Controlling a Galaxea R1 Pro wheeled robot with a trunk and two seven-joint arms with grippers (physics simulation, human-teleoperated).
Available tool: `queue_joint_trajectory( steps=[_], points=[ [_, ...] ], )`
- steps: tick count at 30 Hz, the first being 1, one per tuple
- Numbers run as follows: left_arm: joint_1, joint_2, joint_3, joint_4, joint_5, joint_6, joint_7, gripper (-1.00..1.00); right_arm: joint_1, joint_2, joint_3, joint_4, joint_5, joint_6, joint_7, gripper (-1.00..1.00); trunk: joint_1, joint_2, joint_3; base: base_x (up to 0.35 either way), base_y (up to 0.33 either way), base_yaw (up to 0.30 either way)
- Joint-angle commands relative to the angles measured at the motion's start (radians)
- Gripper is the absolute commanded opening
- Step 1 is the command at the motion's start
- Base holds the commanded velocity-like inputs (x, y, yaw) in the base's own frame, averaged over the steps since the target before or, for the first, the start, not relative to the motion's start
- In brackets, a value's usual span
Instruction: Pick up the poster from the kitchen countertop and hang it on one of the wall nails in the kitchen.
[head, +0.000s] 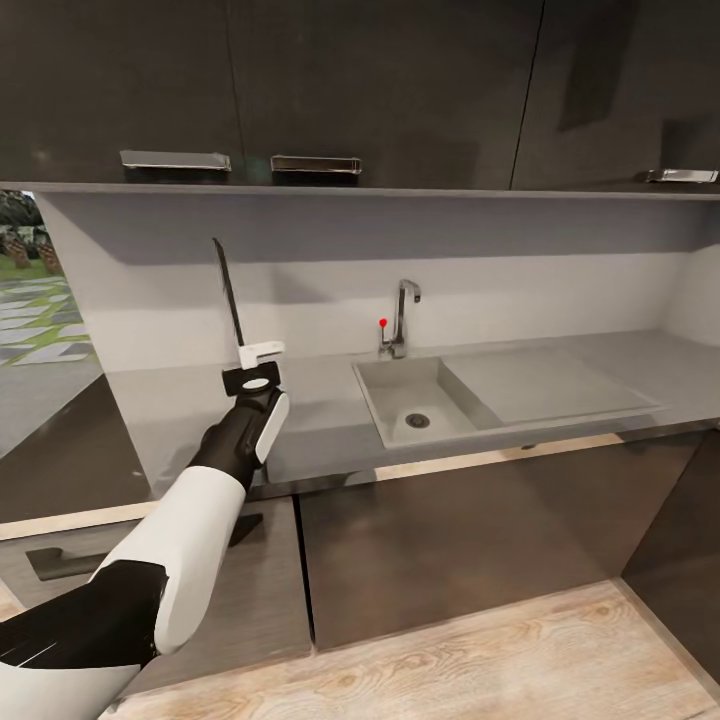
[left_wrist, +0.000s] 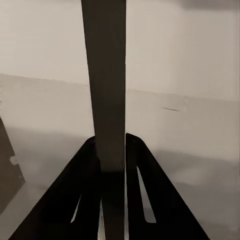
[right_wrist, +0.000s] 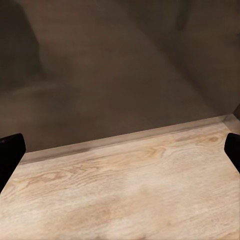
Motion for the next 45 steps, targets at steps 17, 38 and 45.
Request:
queue_joint_trajectory(
  steps=[17,38,45],
  points=[
    [-0.001,0.000,0.000,-0.107,0.000,0.019,0.016,-1.00,0.000,0.001,0.000,-0.001,0.000,-0.003,-0.001,1.00,0.000,-0.001,-0.001,-0.124,0.000,0.000],
    [-0.001,0.000,0.000,-0.101,0.002,0.021,0.015,-1.00,0.000,0.000,0.000,-0.002,0.001,-0.001,0.000,1.00,0.000,-0.001,-0.001,-0.277,0.000,0.000],
    [-0.001,0.000,-0.002,-0.105,0.005,0.021,0.014,-1.00,0.000,0.000,0.000,-0.003,0.000,-0.001,-0.001,1.00,0.000,-0.001,-0.001,-0.329,0.000,0.000]
  ],
)
